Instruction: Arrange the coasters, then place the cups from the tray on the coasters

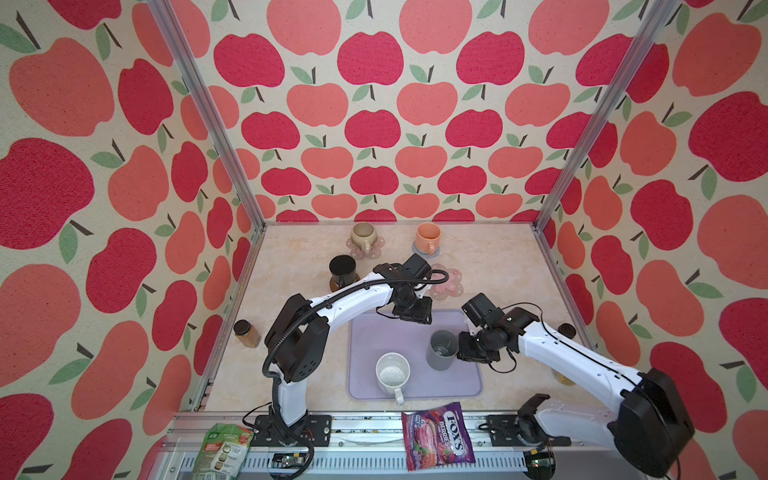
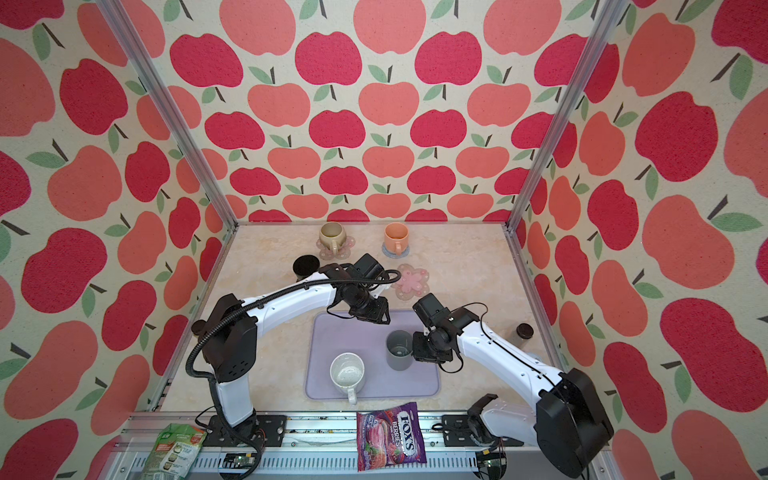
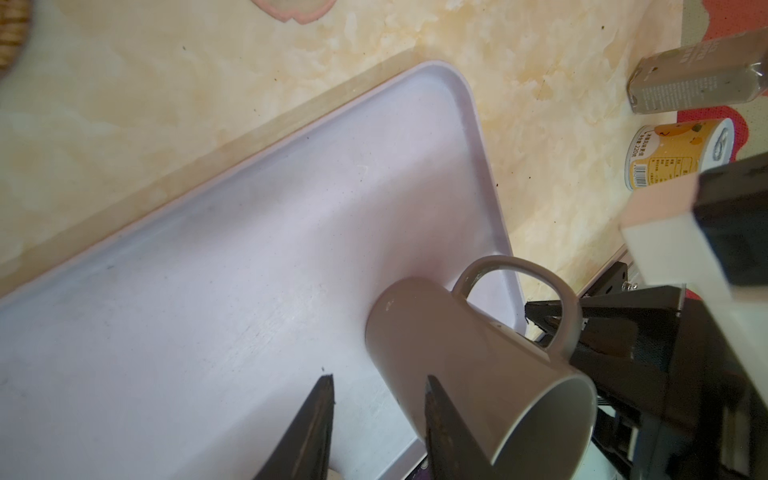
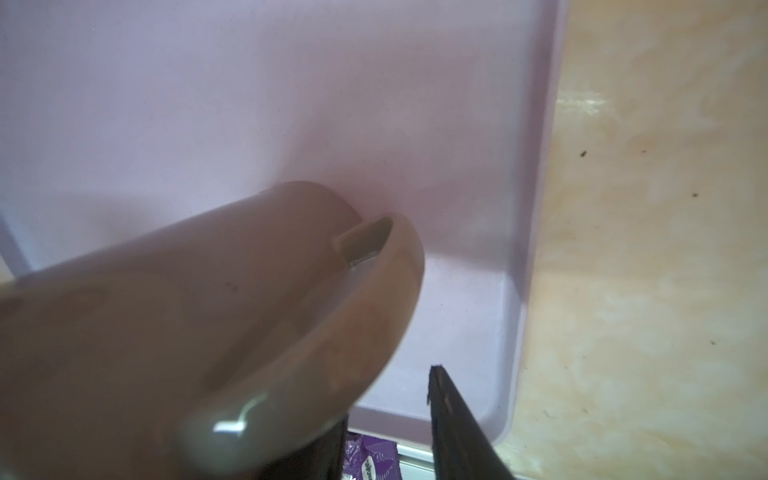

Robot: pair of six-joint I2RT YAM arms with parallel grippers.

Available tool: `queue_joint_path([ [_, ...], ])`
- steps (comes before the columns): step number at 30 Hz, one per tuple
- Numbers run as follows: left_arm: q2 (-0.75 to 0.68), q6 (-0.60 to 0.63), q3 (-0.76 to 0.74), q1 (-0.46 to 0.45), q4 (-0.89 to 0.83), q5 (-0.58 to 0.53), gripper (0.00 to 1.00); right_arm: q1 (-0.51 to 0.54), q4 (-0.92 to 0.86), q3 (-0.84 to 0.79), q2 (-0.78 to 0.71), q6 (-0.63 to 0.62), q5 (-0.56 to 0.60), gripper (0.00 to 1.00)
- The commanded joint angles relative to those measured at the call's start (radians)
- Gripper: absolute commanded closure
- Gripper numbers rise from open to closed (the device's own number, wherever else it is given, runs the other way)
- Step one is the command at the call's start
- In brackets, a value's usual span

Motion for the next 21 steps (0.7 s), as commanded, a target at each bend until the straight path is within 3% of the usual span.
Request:
queue_joint_path([
  [1,-0.012,-0.031,-0.01,0.01,-0.087,-0.063,0.62,0.038,0.058,0.016,0.038,0.043,-0.02,0.64],
  [8,-0.012,-0.053,-0.032,0.027,-0.174,-0.096,0.61,0.103,0.086,0.02,0.058,0.084,-0.017,0.64],
  [21,-0.039,-0.079,-0.1,0.023,-0.136,-0.005,0.61,0.174,0.168,0.047,0.147,0.119,-0.021,0.64],
])
